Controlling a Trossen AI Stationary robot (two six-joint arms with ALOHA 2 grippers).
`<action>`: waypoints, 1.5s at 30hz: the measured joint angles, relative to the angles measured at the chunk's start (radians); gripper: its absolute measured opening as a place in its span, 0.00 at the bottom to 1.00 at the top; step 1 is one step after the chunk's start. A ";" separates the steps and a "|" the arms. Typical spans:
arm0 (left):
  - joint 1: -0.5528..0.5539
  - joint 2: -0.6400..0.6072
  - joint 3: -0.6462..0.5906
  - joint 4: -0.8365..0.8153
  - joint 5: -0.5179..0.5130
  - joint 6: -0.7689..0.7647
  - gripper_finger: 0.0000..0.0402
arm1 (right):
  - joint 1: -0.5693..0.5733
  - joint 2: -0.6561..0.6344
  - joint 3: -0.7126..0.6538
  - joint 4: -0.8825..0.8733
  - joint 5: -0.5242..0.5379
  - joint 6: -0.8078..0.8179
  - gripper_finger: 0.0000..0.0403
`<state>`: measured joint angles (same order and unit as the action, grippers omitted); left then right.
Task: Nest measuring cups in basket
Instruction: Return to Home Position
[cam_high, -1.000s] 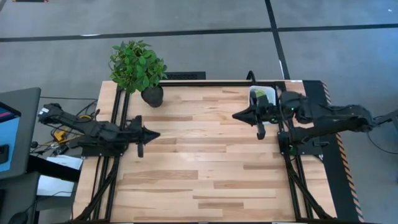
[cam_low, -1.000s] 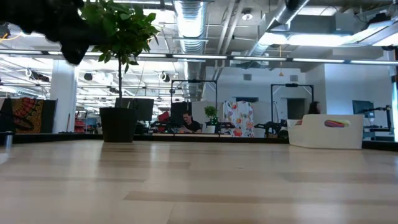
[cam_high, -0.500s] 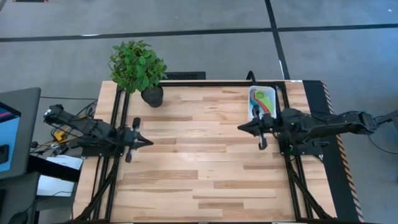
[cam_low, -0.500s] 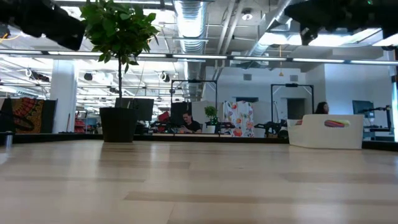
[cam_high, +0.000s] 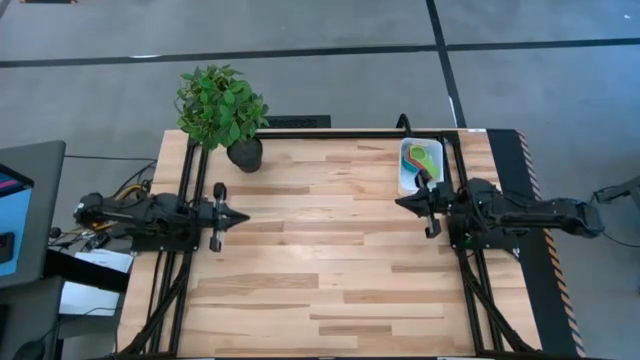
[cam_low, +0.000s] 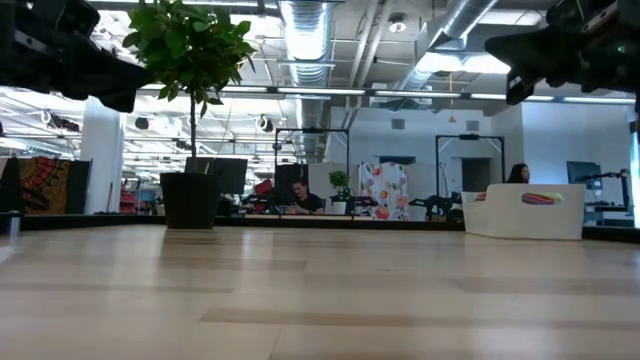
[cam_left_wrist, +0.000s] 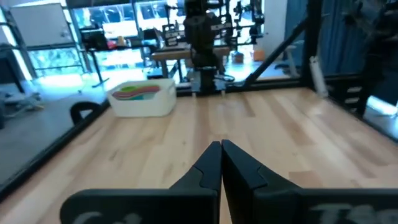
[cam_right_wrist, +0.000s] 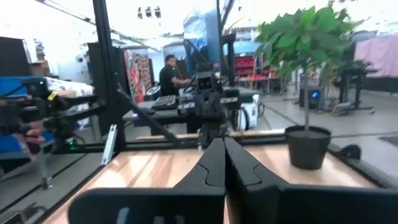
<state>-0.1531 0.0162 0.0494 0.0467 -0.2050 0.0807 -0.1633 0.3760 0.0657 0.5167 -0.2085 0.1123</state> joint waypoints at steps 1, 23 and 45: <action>0.011 -0.007 0.000 -0.011 0.000 0.015 0.00 | -0.007 -0.011 -0.006 -0.001 0.000 -0.007 0.02; 0.227 -0.013 -0.024 0.014 0.175 0.006 0.00 | 0.046 -0.322 -0.058 -0.275 -0.055 -0.034 0.02; 0.232 -0.003 -0.040 -0.013 0.225 0.005 0.00 | -0.036 -0.374 -0.058 -0.431 -0.055 -0.069 0.06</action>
<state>0.0788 0.0128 0.0097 0.0342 0.0197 0.0856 -0.1991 0.0023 0.0074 0.0853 -0.2630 0.0438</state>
